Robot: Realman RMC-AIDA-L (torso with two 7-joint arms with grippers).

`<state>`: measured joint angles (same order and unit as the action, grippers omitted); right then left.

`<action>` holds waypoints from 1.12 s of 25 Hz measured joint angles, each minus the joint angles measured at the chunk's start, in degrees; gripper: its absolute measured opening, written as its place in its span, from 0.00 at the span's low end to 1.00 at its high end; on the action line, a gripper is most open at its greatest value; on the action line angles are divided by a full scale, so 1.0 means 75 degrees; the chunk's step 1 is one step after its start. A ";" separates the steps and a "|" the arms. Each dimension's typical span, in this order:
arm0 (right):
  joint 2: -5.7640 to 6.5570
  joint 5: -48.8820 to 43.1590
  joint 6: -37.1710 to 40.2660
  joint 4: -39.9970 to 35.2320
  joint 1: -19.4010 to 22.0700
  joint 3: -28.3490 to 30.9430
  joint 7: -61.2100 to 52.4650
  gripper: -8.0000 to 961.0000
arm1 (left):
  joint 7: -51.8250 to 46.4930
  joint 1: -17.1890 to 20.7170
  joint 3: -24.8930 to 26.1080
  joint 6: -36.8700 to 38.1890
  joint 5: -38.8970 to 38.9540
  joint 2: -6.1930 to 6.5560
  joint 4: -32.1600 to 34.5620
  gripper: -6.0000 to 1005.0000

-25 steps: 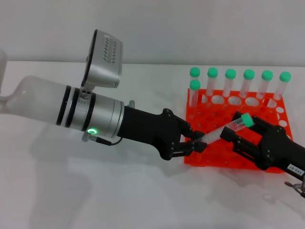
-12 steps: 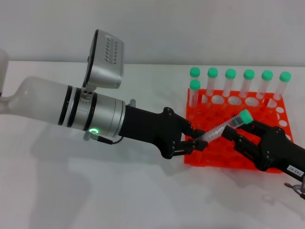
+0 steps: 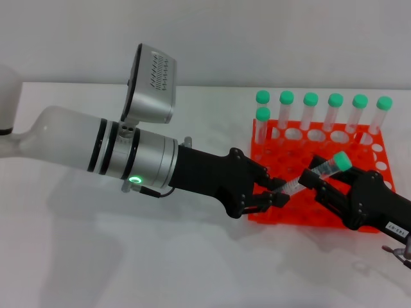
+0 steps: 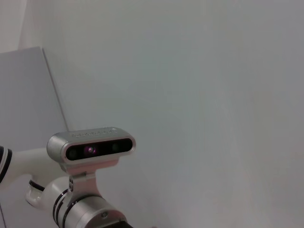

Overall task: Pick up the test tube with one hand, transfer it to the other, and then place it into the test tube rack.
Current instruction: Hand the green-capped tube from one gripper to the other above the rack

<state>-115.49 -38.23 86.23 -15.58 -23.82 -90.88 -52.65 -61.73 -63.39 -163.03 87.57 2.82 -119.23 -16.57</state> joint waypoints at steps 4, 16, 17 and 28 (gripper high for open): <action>0.0000 0.0016 0.0002 0.0003 0.0008 0.0000 0.0001 0.34 | 0.0004 0.0000 0.0000 -0.0079 0.0000 0.0000 0.0041 0.29; 0.0001 0.0003 0.0010 -0.0019 -0.0038 -0.0021 0.0089 0.25 | 0.0051 0.0000 -0.0001 -0.0229 -0.0001 0.0007 0.0086 0.30; 0.0001 0.0003 0.0001 -0.0021 -0.0057 -0.0040 0.0090 0.25 | 0.0055 -0.0005 -0.0001 -0.0232 -0.0005 0.0008 0.0086 0.30; 0.0000 -0.0008 -0.0061 -0.0023 -0.0109 -0.0072 0.0105 0.23 | 0.0070 -0.0053 0.0000 -0.0242 -0.0057 0.0013 0.0128 0.32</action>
<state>-115.49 -38.29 85.77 -15.75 -24.64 -91.42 -51.86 -61.21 -63.79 -163.03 85.75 2.40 -119.13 -15.61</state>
